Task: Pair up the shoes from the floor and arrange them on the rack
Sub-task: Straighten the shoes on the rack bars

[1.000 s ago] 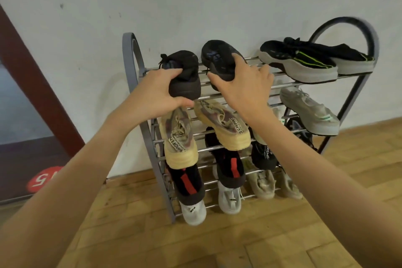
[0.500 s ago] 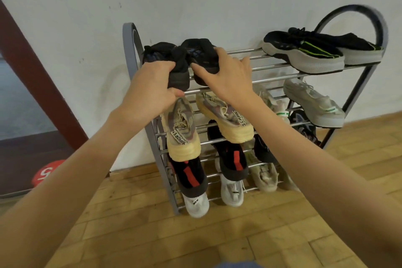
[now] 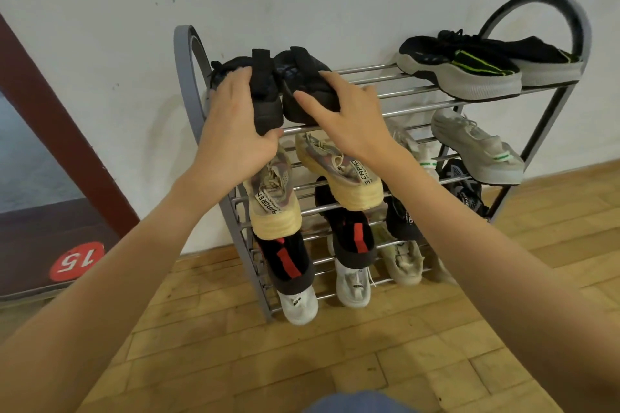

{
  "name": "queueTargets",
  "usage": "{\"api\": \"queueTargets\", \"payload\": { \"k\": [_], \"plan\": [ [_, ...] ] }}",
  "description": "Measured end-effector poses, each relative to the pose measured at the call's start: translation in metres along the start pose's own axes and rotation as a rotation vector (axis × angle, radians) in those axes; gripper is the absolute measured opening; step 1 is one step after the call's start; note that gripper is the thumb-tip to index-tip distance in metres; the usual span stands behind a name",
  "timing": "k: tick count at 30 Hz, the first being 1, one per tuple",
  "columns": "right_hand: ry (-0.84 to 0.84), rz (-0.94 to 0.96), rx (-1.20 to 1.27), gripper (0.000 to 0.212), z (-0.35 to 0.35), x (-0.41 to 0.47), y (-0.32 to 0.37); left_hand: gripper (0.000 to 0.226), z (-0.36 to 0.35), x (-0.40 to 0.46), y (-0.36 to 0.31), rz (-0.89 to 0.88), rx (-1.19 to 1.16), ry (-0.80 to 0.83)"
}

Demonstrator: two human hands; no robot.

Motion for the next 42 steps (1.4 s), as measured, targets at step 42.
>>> {"api": "queueTargets", "payload": {
  "k": [42],
  "plan": [
    [0.085, 0.126, -0.313, 0.048, -0.056, -0.119, -0.054, 0.059, -0.092, -0.086, 0.060, 0.111, 0.198, 0.099]
  ]
}}
Point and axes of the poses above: each hand's wrist, its own x-axis towards the middle knuckle, its own z-axis out of the back of the hand, y = z × x, the point moved 8 cm from there along x, towards the middle knuckle, and after that the axes turned 12 degrees about z, right-handed, at the moved point
